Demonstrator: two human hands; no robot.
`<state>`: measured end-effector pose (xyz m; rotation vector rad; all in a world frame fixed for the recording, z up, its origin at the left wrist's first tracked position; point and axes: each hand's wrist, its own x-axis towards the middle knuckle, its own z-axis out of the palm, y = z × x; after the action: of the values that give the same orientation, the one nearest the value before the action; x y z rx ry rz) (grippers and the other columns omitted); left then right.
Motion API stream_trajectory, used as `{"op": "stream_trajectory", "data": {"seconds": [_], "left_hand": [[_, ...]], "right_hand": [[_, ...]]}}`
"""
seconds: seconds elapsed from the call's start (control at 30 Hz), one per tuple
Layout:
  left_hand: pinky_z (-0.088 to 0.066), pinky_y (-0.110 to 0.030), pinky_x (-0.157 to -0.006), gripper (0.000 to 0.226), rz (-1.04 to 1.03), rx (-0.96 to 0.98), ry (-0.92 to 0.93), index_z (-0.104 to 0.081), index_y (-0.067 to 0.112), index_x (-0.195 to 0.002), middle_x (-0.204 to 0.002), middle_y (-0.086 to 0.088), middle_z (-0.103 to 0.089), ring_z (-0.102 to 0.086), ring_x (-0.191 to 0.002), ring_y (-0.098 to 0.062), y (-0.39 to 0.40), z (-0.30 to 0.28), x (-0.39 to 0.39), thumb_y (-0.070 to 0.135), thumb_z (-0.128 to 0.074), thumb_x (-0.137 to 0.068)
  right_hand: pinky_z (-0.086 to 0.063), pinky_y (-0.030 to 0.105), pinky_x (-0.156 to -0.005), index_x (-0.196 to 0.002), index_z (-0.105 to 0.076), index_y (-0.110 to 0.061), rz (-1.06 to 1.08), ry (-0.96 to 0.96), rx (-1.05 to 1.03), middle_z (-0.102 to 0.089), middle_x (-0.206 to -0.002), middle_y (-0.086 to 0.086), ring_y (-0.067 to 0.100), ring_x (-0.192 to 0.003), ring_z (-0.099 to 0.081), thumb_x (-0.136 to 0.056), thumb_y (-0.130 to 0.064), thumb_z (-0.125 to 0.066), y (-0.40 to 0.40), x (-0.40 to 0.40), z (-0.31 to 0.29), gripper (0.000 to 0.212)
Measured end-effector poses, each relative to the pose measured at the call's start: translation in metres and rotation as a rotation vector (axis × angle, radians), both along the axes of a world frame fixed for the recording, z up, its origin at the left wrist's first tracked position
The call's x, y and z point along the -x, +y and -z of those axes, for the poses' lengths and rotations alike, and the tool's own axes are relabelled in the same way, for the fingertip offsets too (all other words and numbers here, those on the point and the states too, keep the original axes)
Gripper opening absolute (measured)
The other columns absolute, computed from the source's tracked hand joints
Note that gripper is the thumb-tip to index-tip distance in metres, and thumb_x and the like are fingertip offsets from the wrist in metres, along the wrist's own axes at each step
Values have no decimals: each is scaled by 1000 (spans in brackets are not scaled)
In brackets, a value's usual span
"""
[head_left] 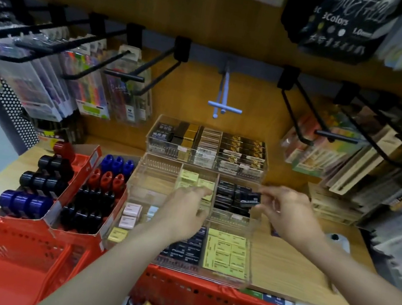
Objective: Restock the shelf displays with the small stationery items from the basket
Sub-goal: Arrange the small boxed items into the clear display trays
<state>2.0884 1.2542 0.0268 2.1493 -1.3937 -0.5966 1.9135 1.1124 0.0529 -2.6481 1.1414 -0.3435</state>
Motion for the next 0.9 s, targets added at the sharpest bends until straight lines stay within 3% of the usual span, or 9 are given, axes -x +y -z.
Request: {"op": "stream_trajectory", "data": {"seconds": [0.13,0.2,0.37,0.5,0.6,0.7,0.77,0.83,0.9], "left_hand": [[-10,-42,-123,55,93,-109,-151,-33,26,-151,-155,2,-38,-27,-144,-20,-2,11,8,32,-53,-100],[-6,-44,-123,58,94,-107,-173,-30,27,-153,-156,3,-37,-24,-146,-18,-3,13,10,34,-54,-99],[-3,-42,-123,59,110,-105,-186,-30,29,-152,-155,4,-38,-25,-145,-17,-5,17,8,34,-53,-99],[0,-44,-122,59,137,-87,-199,-30,32,-152,-155,7,-37,-23,-145,-17,-4,21,6,34,-55,-98],[3,-45,-121,61,179,-78,-262,-29,31,-152,-158,7,-31,-19,-146,-17,-2,25,9,30,-55,-98],[-10,-41,-122,57,187,12,-319,-35,24,-150,-156,-2,-30,-21,-144,-23,8,22,13,18,-53,-96],[-26,-40,-114,45,229,99,-373,-49,18,-140,-145,-6,-40,-31,-136,-26,22,18,18,13,-52,-95],[-39,-42,-102,32,322,54,-368,-59,15,-126,-129,-5,-50,-41,-124,-25,47,18,28,14,-51,-95],[-47,-42,-92,25,399,-122,-302,-63,18,-117,-118,-3,-57,-51,-114,-23,78,29,37,17,-51,-95]], "right_hand": [[-50,25,-89,-118,-69,-25,52,1,-115,-60,-75,-18,6,-80,-58,-86,-28,-73,6,-18,10,32],[-53,28,-92,-115,-71,-25,81,36,-181,-62,-73,-18,7,-81,-62,-84,-29,-74,7,-32,16,31],[-53,26,-93,-112,-72,-30,186,60,-326,-73,-102,-6,12,-97,-66,-85,-31,-68,6,-49,24,27],[-49,35,-100,-117,-66,-32,139,81,-322,-73,-98,-10,15,-105,-63,-91,-27,-59,8,-44,26,28],[-48,36,-102,-122,-64,-26,55,101,-266,-71,-114,-4,18,-114,-60,-95,-22,-51,12,-34,26,30],[-48,24,-93,-114,-69,-17,-34,-132,-73,-67,-112,0,14,-102,-62,-92,-10,-56,31,-18,24,26],[-50,26,-82,-106,-70,-15,-138,-184,-8,-65,-103,0,12,-87,-60,-88,-12,-62,54,-7,20,20],[-54,32,-75,-98,-71,-17,-197,-34,-40,-68,-94,-1,13,-78,-60,-85,-19,-66,81,6,30,14],[-55,29,-74,-89,-71,-23,-160,188,-241,-70,-86,-3,15,-79,-66,-84,-26,-68,108,18,48,7]]}}
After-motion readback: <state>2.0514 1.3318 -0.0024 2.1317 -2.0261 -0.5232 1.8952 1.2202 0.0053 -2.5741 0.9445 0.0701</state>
